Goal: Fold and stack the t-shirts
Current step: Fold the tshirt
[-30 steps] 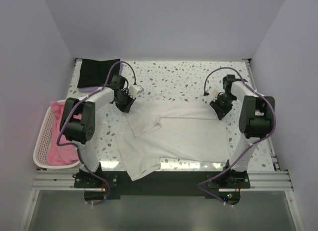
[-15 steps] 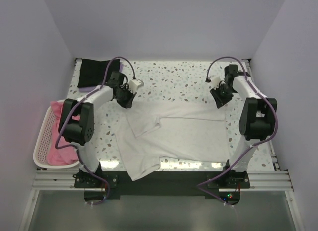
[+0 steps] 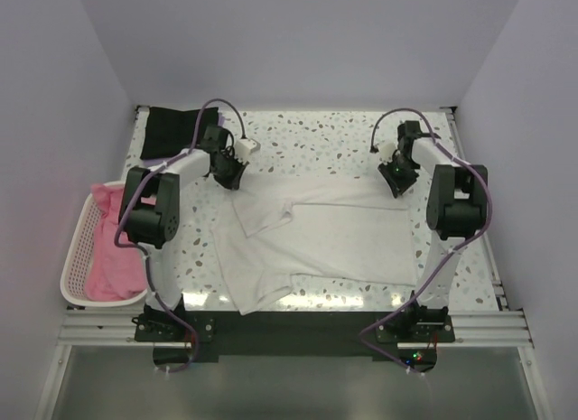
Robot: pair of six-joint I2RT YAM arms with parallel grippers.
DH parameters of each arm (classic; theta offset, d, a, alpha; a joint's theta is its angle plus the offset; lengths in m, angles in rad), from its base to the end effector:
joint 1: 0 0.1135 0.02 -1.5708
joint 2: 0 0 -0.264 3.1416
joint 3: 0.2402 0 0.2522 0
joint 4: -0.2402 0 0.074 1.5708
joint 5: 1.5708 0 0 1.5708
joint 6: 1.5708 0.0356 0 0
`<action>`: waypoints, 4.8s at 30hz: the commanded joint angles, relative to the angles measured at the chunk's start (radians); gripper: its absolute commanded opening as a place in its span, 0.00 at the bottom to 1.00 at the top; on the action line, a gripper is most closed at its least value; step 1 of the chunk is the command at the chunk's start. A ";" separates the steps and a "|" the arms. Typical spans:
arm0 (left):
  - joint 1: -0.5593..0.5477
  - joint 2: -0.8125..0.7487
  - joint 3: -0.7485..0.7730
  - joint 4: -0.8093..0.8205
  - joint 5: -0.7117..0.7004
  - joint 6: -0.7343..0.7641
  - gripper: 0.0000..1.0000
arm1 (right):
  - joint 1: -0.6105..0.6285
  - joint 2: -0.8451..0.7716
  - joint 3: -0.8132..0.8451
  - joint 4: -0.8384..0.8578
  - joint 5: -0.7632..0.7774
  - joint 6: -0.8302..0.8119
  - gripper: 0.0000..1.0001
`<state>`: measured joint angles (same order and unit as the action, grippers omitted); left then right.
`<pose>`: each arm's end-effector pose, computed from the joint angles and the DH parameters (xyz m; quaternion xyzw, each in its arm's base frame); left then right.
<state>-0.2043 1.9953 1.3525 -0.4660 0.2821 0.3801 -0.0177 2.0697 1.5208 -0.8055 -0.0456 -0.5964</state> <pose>0.3985 -0.0927 0.1584 0.3085 0.9136 -0.1164 0.2378 0.4101 -0.0056 0.1617 -0.2859 0.9519 -0.0110 0.1098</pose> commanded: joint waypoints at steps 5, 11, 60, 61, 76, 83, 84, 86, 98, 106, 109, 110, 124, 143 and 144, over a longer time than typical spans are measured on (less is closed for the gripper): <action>0.025 0.184 0.230 0.015 0.002 0.014 0.09 | -0.001 0.148 0.205 0.095 0.044 0.053 0.28; 0.026 0.082 0.320 -0.045 0.191 0.020 0.30 | -0.001 0.039 0.315 -0.024 -0.083 -0.009 0.41; 0.025 -0.563 -0.302 -0.195 0.344 0.077 0.40 | 0.190 -0.731 -0.867 0.018 0.062 -0.376 0.35; 0.025 -0.564 -0.306 -0.198 0.345 0.079 0.40 | 0.191 -0.729 -0.873 0.026 0.064 -0.379 0.34; -0.306 -0.794 -0.673 -0.278 0.105 0.437 0.40 | 0.193 -0.714 -0.857 0.049 0.058 -0.345 0.00; -0.411 -0.739 -0.713 -0.151 -0.017 0.404 0.43 | 0.193 -0.698 -0.820 0.031 0.056 -0.321 0.00; -0.421 -0.730 -0.716 -0.137 -0.021 0.405 0.43 | 0.193 -0.697 -0.820 0.031 0.056 -0.321 0.00; -0.428 -0.705 -0.724 -0.122 -0.026 0.405 0.43 | 0.193 -0.695 -0.814 0.031 0.056 -0.321 0.00; -0.451 -0.673 -0.816 -0.135 -0.050 0.441 0.12 | 0.193 -0.703 -0.801 -0.006 0.055 -0.330 0.00; -0.442 -0.822 -0.702 -0.322 -0.003 0.464 0.00 | 0.191 -0.830 -0.788 -0.168 0.032 -0.376 0.00; -0.420 -0.805 -0.615 -0.376 0.025 0.470 0.00 | 0.190 -0.815 -0.771 -0.170 0.038 -0.387 0.00; -0.397 -0.797 -0.592 -0.394 0.032 0.474 0.00 | 0.185 -0.806 -0.752 -0.170 0.039 -0.391 0.00; -0.216 -0.580 -0.288 -0.373 0.045 0.543 0.00 | 0.105 -0.617 -0.524 -0.167 0.018 -0.434 0.00; -0.121 -0.300 0.005 -0.344 0.028 0.611 0.00 | 0.079 -0.402 -0.340 -0.126 0.041 -0.462 0.00; -0.118 -0.285 0.011 -0.339 0.026 0.606 0.00 | 0.079 -0.393 -0.330 -0.118 0.043 -0.460 0.00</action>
<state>-0.3386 1.6848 1.3125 -0.8303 0.3054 0.9615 0.0692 1.6505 1.1423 -0.9466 -0.0166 -1.0336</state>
